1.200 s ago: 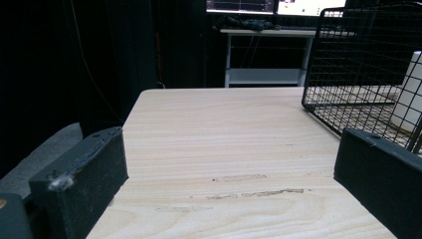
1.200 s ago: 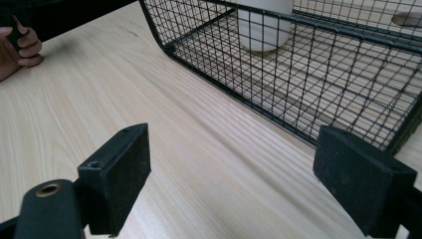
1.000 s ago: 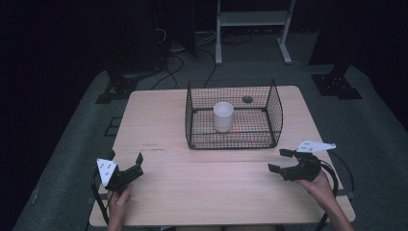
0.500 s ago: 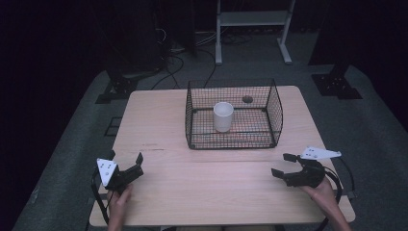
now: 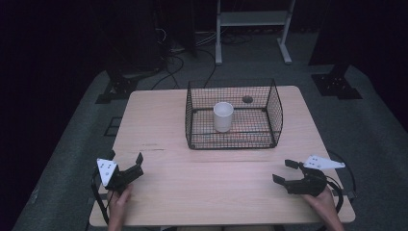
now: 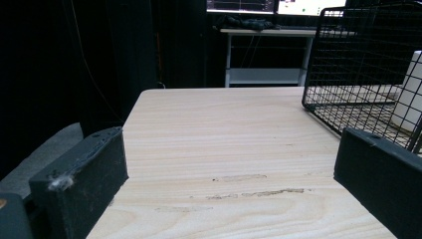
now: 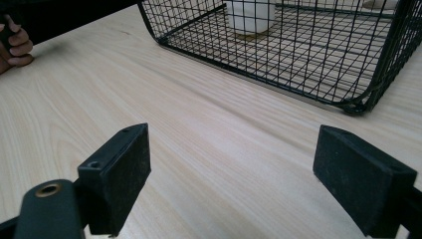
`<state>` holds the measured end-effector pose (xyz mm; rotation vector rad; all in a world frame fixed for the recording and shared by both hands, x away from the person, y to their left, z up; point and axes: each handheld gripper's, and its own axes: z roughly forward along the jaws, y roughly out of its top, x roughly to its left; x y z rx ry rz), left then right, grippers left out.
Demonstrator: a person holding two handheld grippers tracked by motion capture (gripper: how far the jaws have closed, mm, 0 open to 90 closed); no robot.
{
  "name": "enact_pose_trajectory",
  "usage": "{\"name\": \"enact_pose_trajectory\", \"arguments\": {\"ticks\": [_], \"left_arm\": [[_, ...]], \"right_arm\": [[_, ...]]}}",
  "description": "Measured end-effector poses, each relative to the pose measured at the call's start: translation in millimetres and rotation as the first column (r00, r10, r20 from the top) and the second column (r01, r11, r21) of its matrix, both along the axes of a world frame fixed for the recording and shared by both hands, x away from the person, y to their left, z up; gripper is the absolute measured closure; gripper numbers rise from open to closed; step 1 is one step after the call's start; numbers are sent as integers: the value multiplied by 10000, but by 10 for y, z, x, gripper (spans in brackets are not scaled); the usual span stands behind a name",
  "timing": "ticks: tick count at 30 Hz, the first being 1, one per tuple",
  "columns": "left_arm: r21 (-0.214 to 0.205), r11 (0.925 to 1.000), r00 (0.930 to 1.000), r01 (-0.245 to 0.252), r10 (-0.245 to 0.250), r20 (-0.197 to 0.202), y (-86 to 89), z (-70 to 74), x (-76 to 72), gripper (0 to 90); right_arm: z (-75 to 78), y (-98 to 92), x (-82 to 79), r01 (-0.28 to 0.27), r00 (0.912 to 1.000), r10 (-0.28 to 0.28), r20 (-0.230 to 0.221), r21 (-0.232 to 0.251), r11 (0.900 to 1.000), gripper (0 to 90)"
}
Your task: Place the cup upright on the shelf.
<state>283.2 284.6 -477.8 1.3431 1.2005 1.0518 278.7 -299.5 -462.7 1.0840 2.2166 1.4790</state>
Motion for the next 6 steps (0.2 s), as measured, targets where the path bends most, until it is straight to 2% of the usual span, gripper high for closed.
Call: {"name": "enact_pose_trajectory", "arguments": {"ticks": [6], "left_arm": [[-4,10000,10000,35,-35,-3,3,0,4,0]], "right_arm": [[-42,27,-114,6,10000,-9,74,376,9993,141]]}}
